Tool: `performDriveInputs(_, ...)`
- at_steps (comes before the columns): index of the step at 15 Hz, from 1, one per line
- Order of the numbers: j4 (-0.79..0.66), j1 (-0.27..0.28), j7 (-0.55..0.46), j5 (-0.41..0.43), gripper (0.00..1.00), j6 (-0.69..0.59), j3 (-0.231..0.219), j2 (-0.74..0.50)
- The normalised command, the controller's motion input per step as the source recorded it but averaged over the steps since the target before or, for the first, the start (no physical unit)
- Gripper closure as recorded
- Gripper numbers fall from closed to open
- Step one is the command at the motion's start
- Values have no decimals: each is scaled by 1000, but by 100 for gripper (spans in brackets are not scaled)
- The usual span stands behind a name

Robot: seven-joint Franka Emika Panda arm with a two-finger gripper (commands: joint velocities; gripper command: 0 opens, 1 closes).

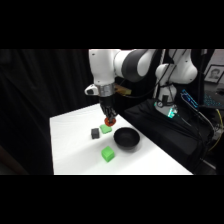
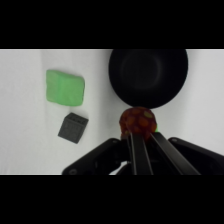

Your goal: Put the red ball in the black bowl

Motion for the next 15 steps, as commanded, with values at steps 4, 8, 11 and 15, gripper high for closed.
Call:
performDriveInputs(4,-431,41,57,15,98,245,42,-324)
performDriveInputs(8,-333,41,-41,67,98,323,43,-181)
performDriveInputs(11,-214,28,-81,53,98,327,23,-15)
performDriveInputs(15,-92,8,-189,144,98,299,24,120)
